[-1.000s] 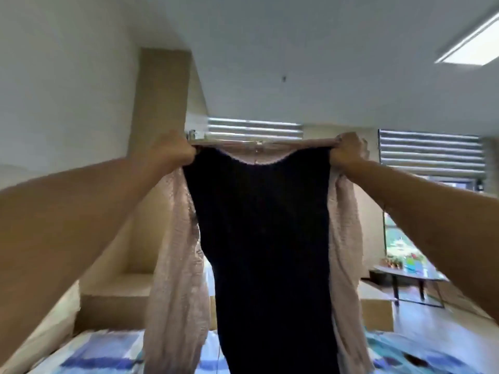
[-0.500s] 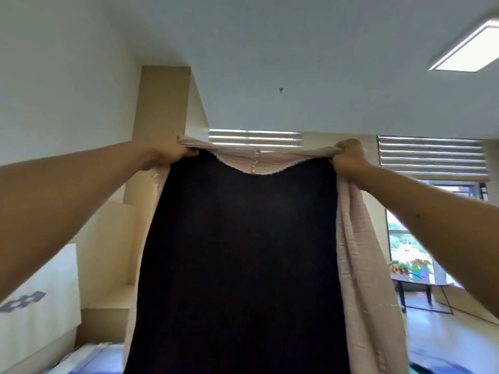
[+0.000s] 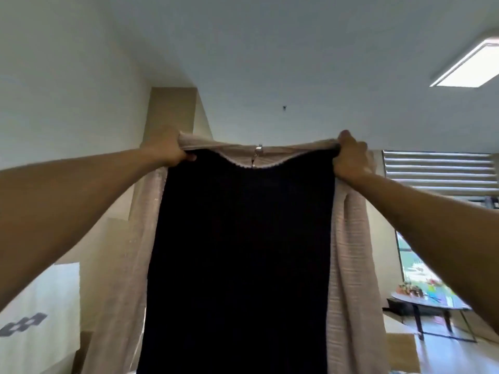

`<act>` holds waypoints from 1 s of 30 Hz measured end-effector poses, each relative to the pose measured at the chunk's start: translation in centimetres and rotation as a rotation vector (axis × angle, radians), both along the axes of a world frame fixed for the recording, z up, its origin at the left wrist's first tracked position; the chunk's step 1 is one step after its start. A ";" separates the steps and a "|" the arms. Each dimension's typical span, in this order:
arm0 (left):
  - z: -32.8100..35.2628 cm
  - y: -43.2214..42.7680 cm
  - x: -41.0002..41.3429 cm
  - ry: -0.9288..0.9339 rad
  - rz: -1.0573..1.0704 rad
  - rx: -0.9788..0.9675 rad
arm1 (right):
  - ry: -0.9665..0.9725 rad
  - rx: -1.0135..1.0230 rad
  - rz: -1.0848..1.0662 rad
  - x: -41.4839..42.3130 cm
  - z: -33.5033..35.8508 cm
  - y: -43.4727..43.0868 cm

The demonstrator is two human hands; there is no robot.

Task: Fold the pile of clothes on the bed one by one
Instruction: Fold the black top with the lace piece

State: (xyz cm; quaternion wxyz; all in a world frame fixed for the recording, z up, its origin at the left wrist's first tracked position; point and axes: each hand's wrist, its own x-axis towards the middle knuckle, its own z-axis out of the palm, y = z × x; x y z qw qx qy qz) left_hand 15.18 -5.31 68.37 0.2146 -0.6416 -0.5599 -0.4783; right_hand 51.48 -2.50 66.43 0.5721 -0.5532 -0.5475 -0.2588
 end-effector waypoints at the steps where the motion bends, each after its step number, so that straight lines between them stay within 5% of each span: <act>1: 3.1 -1.5 0.7 -0.039 0.027 0.109 | 0.056 0.073 0.020 -0.2 3.1 -1.8; 5: 11.0 -6.6 1.6 -0.075 0.147 0.349 | 0.115 0.266 0.081 -0.1 9.5 -7.8; 21: 5.7 -9.1 0.4 0.108 0.018 0.140 | 0.045 0.190 0.111 1.8 4.5 -10.2; 25: 1.2 -7.5 -0.4 0.116 -0.098 -0.043 | -0.067 0.059 0.161 3.2 0.8 -8.4; 30: -10.4 -3.9 -2.2 0.243 -0.331 -0.481 | -0.195 -0.451 0.334 5.3 -10.2 -4.2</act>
